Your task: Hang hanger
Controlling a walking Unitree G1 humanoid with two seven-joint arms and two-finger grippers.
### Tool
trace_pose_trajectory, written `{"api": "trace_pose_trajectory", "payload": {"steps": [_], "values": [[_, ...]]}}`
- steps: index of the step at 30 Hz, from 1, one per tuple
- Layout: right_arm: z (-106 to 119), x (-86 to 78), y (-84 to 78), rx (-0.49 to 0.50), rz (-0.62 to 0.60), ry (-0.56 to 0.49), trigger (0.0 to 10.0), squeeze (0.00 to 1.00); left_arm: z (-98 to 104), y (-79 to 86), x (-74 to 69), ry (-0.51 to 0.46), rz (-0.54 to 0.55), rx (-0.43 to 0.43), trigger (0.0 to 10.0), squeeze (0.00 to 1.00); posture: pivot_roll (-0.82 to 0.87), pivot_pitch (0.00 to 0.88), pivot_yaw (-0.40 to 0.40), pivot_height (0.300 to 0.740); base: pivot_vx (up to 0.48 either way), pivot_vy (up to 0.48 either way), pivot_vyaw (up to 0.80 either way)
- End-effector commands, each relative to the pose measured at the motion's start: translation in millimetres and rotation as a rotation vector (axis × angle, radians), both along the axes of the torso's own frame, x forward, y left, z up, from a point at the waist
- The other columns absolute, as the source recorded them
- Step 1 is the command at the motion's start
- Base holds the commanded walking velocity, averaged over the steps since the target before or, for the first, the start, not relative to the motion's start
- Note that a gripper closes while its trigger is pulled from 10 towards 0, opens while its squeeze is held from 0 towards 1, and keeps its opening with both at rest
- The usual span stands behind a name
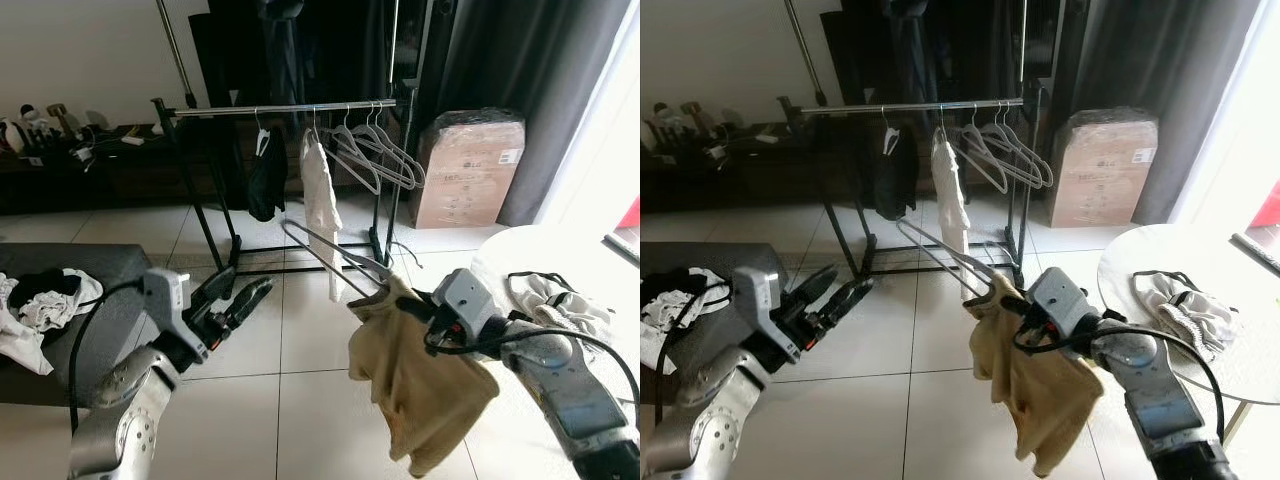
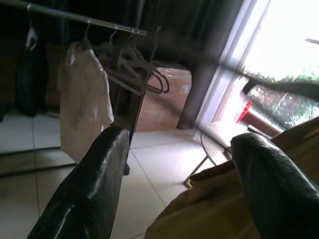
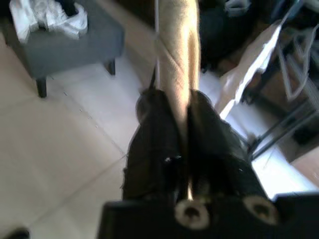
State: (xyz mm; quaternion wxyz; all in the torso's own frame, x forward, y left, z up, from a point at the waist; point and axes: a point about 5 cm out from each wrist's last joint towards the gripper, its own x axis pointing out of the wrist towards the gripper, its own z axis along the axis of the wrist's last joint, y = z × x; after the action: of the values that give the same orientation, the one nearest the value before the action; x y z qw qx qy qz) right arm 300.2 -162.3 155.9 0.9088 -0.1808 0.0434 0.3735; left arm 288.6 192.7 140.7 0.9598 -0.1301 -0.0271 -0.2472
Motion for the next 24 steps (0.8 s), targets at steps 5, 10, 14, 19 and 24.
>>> {"api": "trace_pose_trajectory", "payload": {"steps": [5, 10, 14, 19, 24], "values": [[21.8, -20.3, 11.1, 0.088, 0.137, -0.028, 0.0, 0.00, -6.5, 0.3, -1.9, 0.047, 0.003, -0.095, 10.0, 0.00, -0.07, 0.074, 0.019, 0.740, 0.000, 0.000, 0.00], [17.2, -47.3, 24.3, 0.129, 0.298, 0.064, 0.0, 0.00, -26.5, -5.6, -11.6, 0.132, -0.083, -0.161, 10.0, 0.00, -0.07, 0.076, 0.021, 0.740, 0.000, 0.000, 0.00], [11.3, -53.2, 26.7, 0.121, 0.301, 0.095, 0.0, 0.00, -37.4, -10.0, -20.9, 0.184, -0.205, -0.194, 10.0, 1.00, -0.08, 0.074, 0.027, 0.740, 0.000, 0.000, 0.00], [17.7, -52.3, 30.8, 0.139, 0.304, 0.079, 0.0, 0.00, -54.5, -10.2, -40.1, 0.291, -0.339, -0.177, 10.0, 1.00, -0.08, 0.069, 0.031, 0.740, 0.000, 0.000, 0.00], [30.2, -53.1, 34.8, 0.159, 0.335, 0.051, 0.0, 0.00, -69.5, 1.4, -50.9, 0.355, -0.313, -0.152, 10.0, 0.00, -0.08, 0.064, 0.029, 0.740, 0.000, 0.000, 0.00]]}}
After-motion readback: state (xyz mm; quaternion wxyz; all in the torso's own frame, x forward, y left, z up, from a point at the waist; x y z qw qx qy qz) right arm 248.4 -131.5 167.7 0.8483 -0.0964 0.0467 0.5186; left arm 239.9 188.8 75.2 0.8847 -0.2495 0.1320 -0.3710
